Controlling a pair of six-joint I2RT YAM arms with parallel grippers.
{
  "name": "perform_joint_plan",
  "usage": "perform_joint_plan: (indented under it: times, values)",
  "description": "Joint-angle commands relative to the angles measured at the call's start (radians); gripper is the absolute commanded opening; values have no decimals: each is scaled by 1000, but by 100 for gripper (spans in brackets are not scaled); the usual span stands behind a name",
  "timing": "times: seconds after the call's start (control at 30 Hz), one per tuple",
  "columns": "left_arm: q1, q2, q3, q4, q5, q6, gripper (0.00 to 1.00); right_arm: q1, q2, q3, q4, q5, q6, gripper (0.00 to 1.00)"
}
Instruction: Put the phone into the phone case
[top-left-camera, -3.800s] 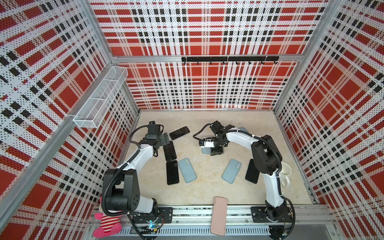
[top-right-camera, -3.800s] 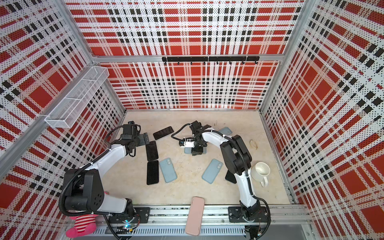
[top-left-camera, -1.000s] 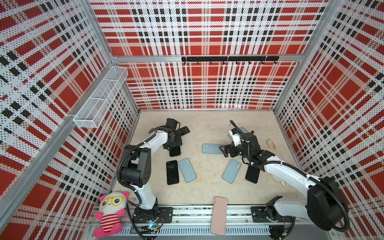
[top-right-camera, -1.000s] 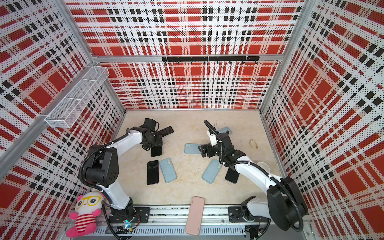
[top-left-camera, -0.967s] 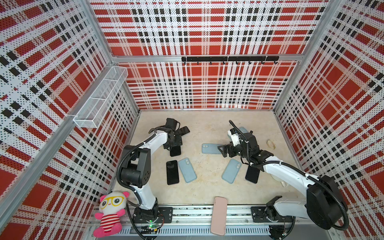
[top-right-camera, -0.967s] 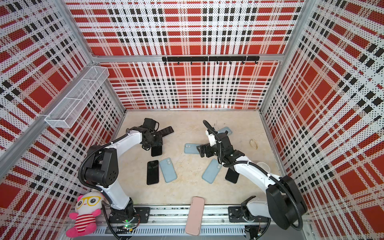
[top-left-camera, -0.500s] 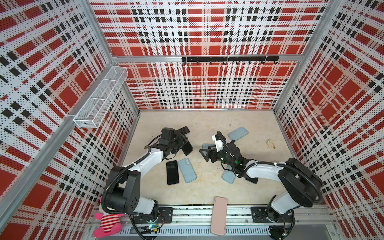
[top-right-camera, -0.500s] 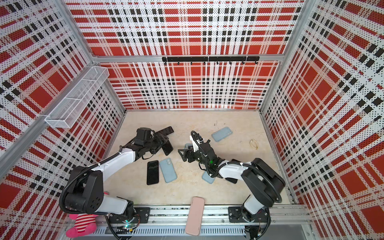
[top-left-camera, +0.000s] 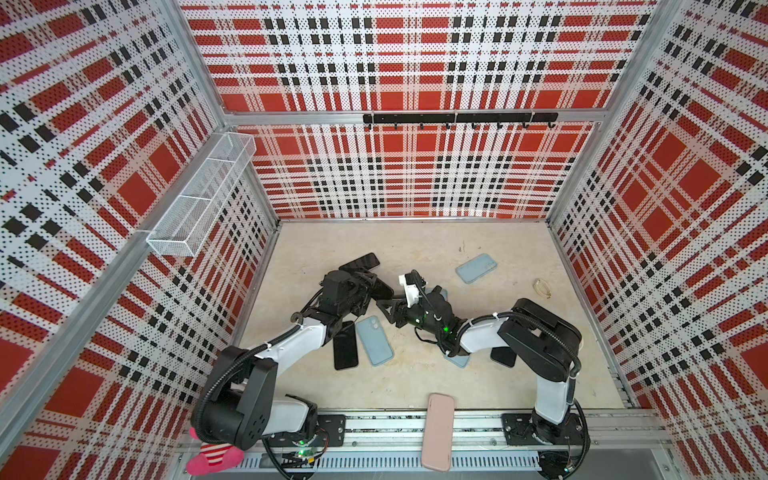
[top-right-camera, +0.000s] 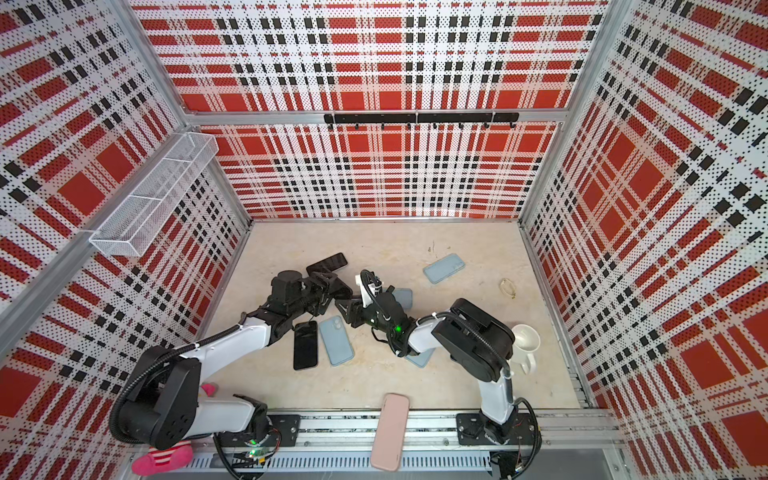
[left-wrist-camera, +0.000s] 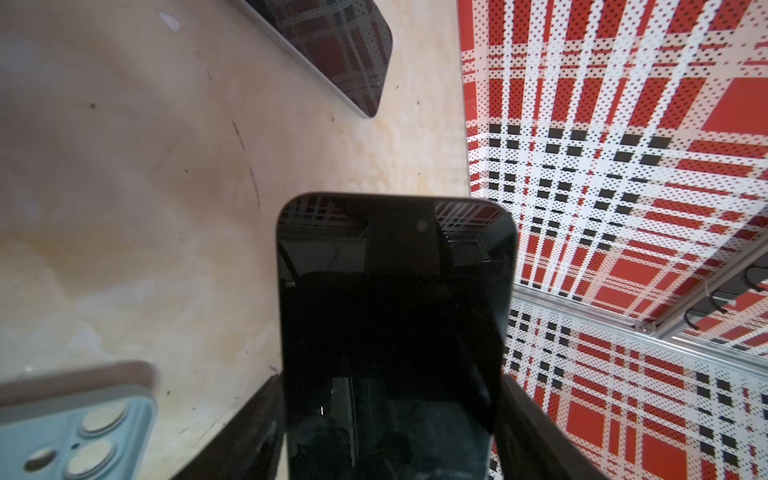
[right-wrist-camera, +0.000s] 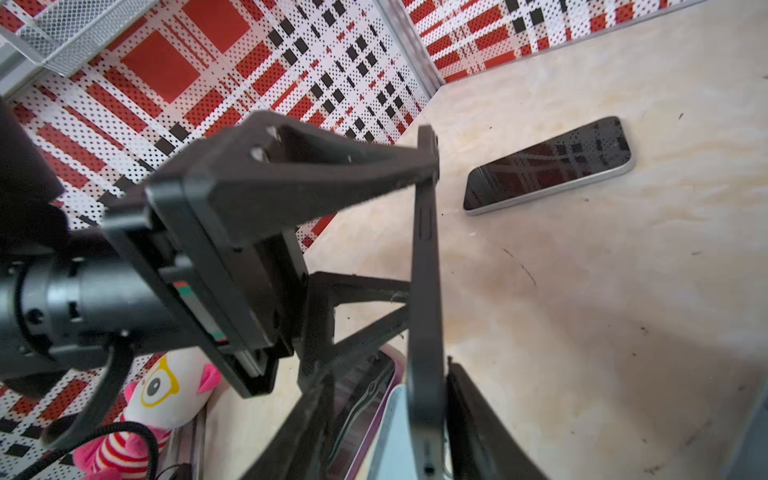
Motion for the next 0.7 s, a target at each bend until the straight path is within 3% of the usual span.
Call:
perform_joint_plan:
  times: [0.0, 0.33, 0.53, 0.6, 0.67]
  values:
    - [-14, -16, -6, 90, -8, -43, 11, 3, 12, 12, 62, 2, 5, 37]
    - [-29, -6, -7, 98, -3, -41, 11, 2, 7, -9, 110, 17, -2, 10]
    - [-43, -12, -16, 108, -5, -44, 25, 3, -11, -17, 117, 14, -12, 0]
    - [-43, -19, -25, 113, -4, -39, 38, 3, -24, -17, 109, 11, -17, 0]
    - [-42, -31, -32, 115, -8, -17, 70, 1, -47, -20, 95, 6, -27, 0]
